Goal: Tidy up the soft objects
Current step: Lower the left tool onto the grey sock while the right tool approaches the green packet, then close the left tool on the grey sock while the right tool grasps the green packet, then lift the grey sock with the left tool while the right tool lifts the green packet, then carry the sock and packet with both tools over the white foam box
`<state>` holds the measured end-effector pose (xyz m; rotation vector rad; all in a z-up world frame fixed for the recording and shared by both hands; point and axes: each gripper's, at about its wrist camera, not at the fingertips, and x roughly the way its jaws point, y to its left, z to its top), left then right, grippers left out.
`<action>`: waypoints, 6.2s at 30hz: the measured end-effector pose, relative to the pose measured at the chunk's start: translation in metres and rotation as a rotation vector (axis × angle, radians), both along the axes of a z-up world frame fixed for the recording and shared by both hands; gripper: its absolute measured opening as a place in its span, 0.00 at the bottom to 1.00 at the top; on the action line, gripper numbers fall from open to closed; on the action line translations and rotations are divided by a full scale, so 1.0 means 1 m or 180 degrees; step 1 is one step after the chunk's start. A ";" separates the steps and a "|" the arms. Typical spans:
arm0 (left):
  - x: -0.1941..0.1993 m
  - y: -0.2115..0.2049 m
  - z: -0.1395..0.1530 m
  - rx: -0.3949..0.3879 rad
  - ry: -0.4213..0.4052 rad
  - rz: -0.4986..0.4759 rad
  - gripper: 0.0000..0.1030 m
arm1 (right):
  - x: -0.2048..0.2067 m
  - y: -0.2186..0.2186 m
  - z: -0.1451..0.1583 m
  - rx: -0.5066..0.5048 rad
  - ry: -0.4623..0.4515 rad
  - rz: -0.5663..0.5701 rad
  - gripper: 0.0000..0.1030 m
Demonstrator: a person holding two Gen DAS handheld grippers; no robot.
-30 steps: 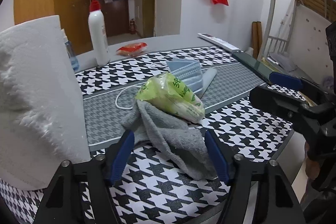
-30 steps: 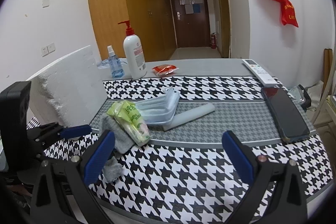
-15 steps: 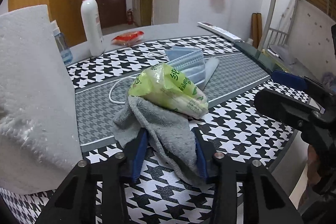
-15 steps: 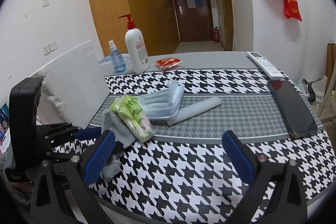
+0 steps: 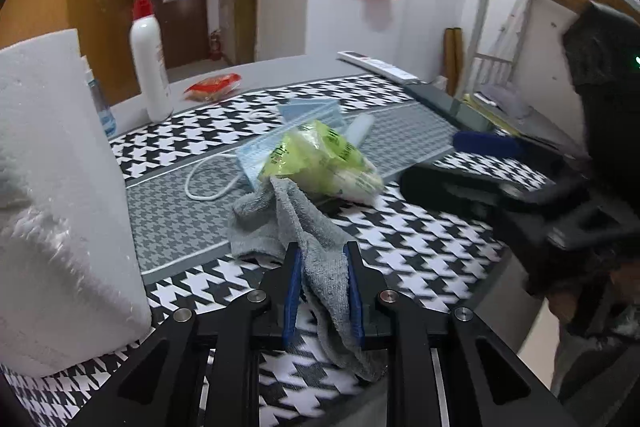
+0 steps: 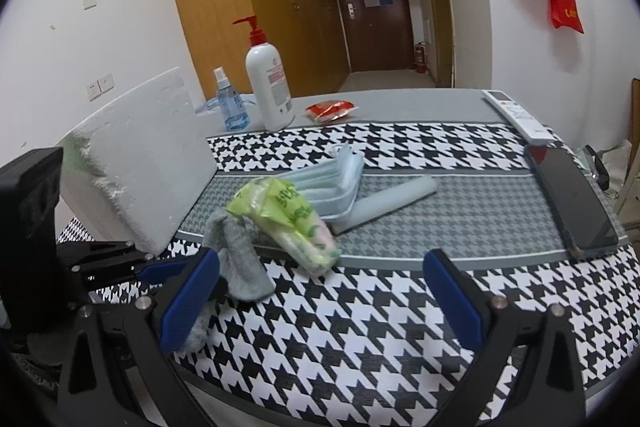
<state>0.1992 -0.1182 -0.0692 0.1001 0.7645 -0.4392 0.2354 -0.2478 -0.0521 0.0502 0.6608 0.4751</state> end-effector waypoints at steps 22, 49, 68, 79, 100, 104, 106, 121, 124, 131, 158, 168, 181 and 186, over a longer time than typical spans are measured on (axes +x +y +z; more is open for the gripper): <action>-0.006 0.021 -0.002 -0.0047 0.0080 -0.0094 0.31 | 0.030 0.033 -0.007 -0.0190 0.0166 0.0231 1.00; 0.001 0.029 -0.008 -0.0134 0.0168 0.0155 0.47 | 0.033 0.048 -0.023 -0.0514 0.0332 0.0579 0.42; -0.008 0.029 -0.008 -0.0116 0.0169 0.0266 0.47 | 0.044 0.062 -0.018 -0.0578 0.0241 0.0623 0.50; -0.010 0.030 -0.007 -0.0133 0.0163 0.0315 0.47 | 0.045 0.069 -0.028 -0.0669 0.0305 0.0740 0.31; 0.001 0.012 0.001 -0.0108 0.0007 0.0296 0.64 | 0.003 0.013 0.004 -0.0262 0.0162 0.0325 0.23; 0.010 0.008 -0.004 -0.0080 0.0086 0.0323 0.64 | 0.001 0.003 0.002 -0.0232 0.0199 0.0228 0.23; 0.012 0.008 -0.006 -0.0059 0.0128 0.0377 0.64 | -0.001 0.000 0.001 -0.0222 0.0220 0.0184 0.23; 0.012 0.003 -0.015 0.0059 0.0192 0.0365 0.34 | -0.013 -0.020 0.000 -0.0137 0.0266 -0.0098 0.23; 0.012 0.003 -0.016 0.0078 0.0186 0.0350 0.28 | -0.016 -0.024 0.001 -0.0108 0.0261 -0.0139 0.23; 0.009 0.000 -0.014 0.0154 0.0149 0.0234 0.18 | -0.027 -0.029 0.005 -0.0031 0.0228 -0.0239 0.23; -0.017 0.002 0.037 0.0082 -0.0335 0.0031 0.17 | -0.050 -0.023 0.027 0.0035 -0.0045 -0.0339 0.23; -0.033 0.012 0.065 -0.0014 -0.0639 0.0060 0.17 | -0.059 -0.015 0.044 0.0046 -0.0205 -0.0301 0.23; -0.041 0.034 0.087 -0.0126 -0.0888 0.0170 0.17 | -0.062 -0.003 0.067 0.0070 -0.0461 -0.0258 0.23; -0.042 0.044 0.100 -0.0202 -0.0969 0.0231 0.17 | -0.065 0.003 0.079 0.0061 -0.0641 -0.0206 0.23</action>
